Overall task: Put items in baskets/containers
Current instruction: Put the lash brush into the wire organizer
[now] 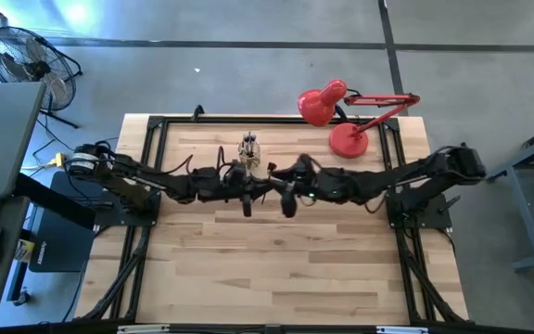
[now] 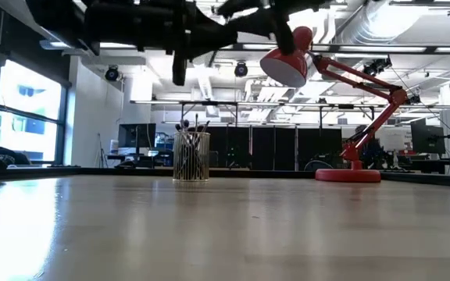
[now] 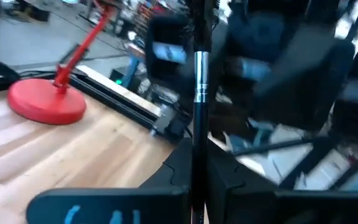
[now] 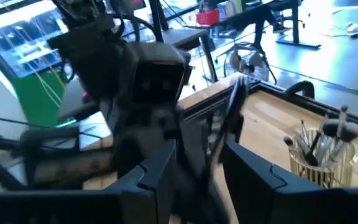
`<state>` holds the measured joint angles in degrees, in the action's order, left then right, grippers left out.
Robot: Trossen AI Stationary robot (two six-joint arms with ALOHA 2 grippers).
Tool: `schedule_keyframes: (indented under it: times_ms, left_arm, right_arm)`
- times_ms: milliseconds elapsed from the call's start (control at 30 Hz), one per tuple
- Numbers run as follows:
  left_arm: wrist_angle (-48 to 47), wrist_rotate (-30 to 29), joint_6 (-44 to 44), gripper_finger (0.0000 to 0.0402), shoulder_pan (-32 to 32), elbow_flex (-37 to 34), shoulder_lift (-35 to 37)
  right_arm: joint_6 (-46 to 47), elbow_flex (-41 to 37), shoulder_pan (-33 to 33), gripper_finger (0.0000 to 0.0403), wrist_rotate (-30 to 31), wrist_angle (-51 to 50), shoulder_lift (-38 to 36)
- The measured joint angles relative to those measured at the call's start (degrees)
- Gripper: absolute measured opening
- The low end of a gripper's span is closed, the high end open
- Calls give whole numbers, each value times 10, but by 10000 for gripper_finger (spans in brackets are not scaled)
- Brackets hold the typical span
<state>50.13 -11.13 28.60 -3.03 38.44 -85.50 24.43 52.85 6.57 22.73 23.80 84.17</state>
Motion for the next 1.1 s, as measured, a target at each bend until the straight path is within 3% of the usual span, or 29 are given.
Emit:
schedule_keyframes:
  times_ms: [233, 433, 767, 867, 1000, 1100]
  left_arm:
    - [-126, 37, -49, 8, 0, -1, 71]
    - [-213, 43, -79, 8, 0, -1, 127]
    - [-227, 56, -89, 11, 0, 0, 146]
    - [-227, 57, -89, 12, 0, 0, 146]
    - [-233, 56, -91, 14, 0, 0, 145]
    - [-233, 57, -91, 19, 0, 0, 145]
  right_arm:
    - [38, 98, 7, 124, 40, -117, 40]
    - [42, 104, 6, 124, 40, -81, 43]
    - [41, 104, 6, 121, 42, -33, 53]
    - [30, 104, 6, 96, 36, -31, 56]
    - [23, 104, 6, 21, 35, -30, 58]
    - [20, 104, 6, 21, 33, -29, 58]
